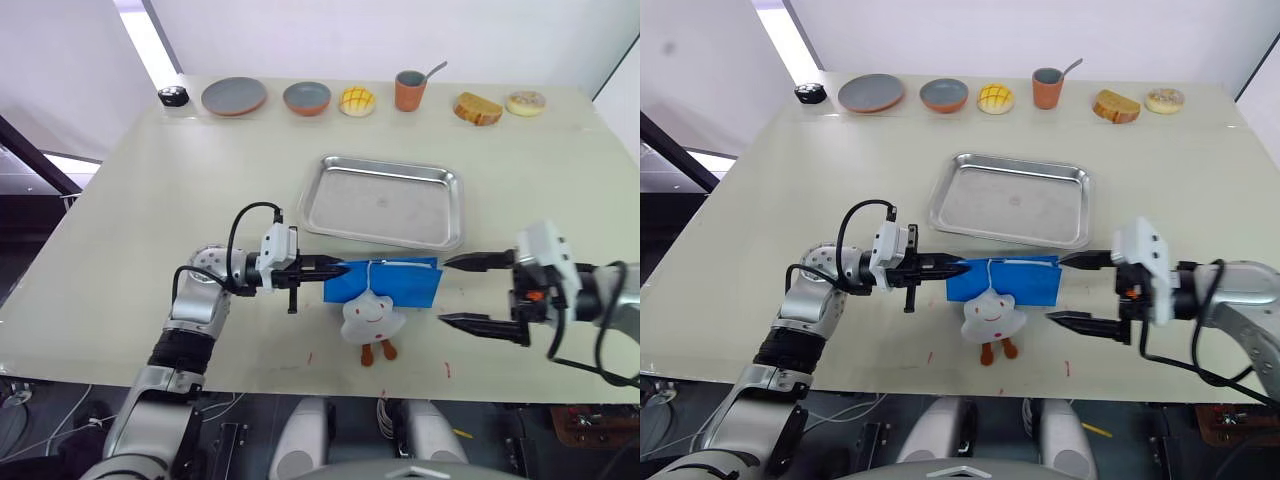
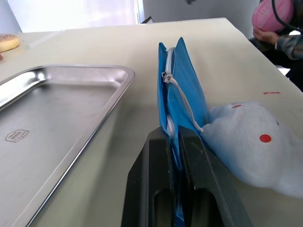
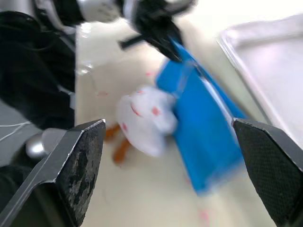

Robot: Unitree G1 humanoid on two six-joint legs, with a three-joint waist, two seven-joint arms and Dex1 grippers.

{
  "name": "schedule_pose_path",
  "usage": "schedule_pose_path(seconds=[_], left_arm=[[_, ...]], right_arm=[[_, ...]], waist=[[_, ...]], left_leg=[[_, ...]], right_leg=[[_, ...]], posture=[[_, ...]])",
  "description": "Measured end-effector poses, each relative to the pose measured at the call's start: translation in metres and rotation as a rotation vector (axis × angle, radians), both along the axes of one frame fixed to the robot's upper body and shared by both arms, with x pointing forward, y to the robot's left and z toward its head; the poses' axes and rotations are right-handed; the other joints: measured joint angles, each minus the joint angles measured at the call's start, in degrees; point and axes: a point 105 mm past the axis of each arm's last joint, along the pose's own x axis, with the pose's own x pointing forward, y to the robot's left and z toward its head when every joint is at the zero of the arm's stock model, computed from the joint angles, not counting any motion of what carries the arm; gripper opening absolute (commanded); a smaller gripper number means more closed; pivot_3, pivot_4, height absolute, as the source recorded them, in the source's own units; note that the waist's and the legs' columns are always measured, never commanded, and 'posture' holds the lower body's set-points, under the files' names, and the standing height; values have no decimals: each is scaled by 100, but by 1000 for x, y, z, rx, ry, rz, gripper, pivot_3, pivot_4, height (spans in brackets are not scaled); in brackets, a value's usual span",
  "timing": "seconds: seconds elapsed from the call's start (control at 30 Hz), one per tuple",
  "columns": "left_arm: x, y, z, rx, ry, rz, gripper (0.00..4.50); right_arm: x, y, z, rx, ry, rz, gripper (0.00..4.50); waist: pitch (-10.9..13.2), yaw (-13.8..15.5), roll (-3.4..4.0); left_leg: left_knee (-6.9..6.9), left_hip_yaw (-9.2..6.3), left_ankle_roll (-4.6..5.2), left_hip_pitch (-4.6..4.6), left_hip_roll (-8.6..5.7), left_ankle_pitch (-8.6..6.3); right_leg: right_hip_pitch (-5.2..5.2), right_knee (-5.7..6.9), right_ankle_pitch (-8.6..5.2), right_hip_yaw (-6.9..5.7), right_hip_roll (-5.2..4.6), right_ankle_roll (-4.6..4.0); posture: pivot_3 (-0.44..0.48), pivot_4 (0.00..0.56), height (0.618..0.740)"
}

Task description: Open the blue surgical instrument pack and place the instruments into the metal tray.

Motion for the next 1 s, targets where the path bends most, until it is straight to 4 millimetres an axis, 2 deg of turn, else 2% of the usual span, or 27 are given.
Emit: schedule_pose_path(seconds=[0.07,0.17,0.33,0.5,0.57,0.67,0.7,0.77,0.8,0.87,1.0], left_arm=[[0,1,0,0,-6,3,0],[-1,4,0,0,-12,9,0],[-5,5,1,5,-21,0,0],[-8,5,2,20,-28,-12,0],[-8,6,2,24,-29,-14,0],[-10,5,2,34,-33,-25,0],[-12,4,3,37,-38,-34,0],[-13,3,2,40,-37,-40,0],[-13,4,3,40,-37,-37,0],[-14,2,2,40,-32,-39,0],[-13,2,3,40,-30,-38,0]], right_arm=[[-3,-24,3,-5,10,-67,4457],[-11,-45,10,-4,3,-110,4457],[-19,-64,16,-17,2,-136,4457],[-21,-70,21,-21,-3,-138,4457],[-17,-66,24,-15,-22,-133,4457],[-9,-49,17,12,-23,-97,4457],[-1,-29,7,66,-19,-65,4457],[3,-19,0,80,-14,-41,4457],[9,-3,-6,108,-30,-6,4457],[13,11,-18,120,-12,34,4457],[24,21,-25,124,-19,52,4457]], waist=[[0,-9,0],[1,-23,0],[1,-50,-1],[1,-56,-1],[1,-58,-1],[2,-62,-2],[3,-61,-3],[4,-54,-1],[5,-59,-8],[9,-44,-4],[9,-49,-5]], left_leg=[[-1,3,0,8,0,0],[-1,3,0,11,1,0],[-1,2,0,21,4,0],[-1,3,0,22,4,0],[-1,3,0,22,6,0],[-2,2,0,22,7,0],[-1,1,-1,20,8,0],[-1,1,0,18,6,0],[1,0,-1,19,7,0],[2,-2,-1,18,5,0],[2,-2,0,16,4,0]], right_leg=[[2,2,0,4,3,0],[3,5,0,5,11,-1],[14,3,0,6,12,0],[14,4,0,7,13,0],[14,4,0,7,13,0],[14,4,0,6,13,0],[14,3,0,6,12,0],[14,0,0,6,8,0],[14,0,0,5,11,0],[14,0,-1,3,8,1],[13,0,-1,3,5,1]], posture=[[0,150,740],[0,150,740],[0,150,740],[0,150,740],[0,150,740],[0,150,740],[0,150,740],[0,150,740],[0,150,740],[0,150,740],[0,150,740]])
